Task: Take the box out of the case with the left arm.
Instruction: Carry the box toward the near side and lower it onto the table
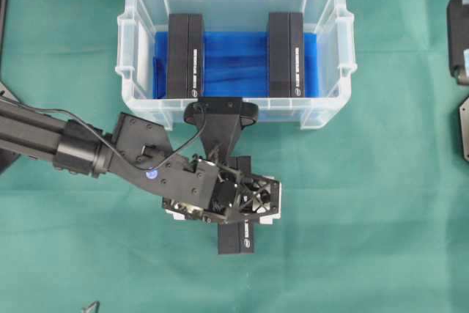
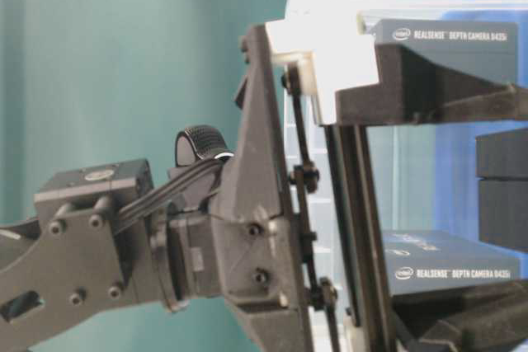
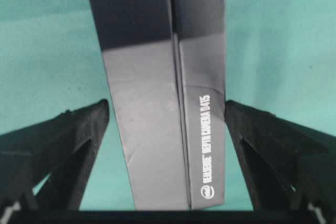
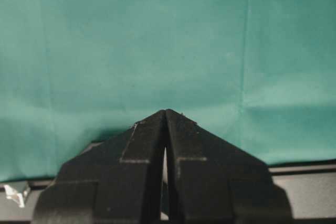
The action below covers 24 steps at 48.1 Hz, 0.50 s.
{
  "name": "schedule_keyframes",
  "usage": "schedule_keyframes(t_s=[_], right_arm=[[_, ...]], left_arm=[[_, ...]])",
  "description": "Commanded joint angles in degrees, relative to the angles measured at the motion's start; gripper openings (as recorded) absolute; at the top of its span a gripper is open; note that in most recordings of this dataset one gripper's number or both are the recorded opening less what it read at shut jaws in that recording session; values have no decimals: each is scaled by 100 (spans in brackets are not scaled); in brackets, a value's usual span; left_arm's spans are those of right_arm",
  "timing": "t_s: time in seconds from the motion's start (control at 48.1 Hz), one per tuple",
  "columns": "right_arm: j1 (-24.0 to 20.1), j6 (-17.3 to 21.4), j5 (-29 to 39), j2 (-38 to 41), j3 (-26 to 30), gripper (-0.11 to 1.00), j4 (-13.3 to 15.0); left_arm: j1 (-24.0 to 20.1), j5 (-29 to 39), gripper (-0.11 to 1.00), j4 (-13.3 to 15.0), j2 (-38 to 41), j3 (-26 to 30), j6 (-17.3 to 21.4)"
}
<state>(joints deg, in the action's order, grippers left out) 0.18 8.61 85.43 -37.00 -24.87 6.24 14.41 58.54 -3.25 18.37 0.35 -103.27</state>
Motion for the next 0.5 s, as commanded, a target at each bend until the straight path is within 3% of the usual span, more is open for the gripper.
schedule_keyframes(t_s=[0.0,0.478], right_arm=[[-9,88,9,-9,62,0,0],[-9,105,9,-18,62,0,0]], left_arm=[[9,-9,85,9,-229,132,-35],[-79,202,85,9,-431,475,-62]])
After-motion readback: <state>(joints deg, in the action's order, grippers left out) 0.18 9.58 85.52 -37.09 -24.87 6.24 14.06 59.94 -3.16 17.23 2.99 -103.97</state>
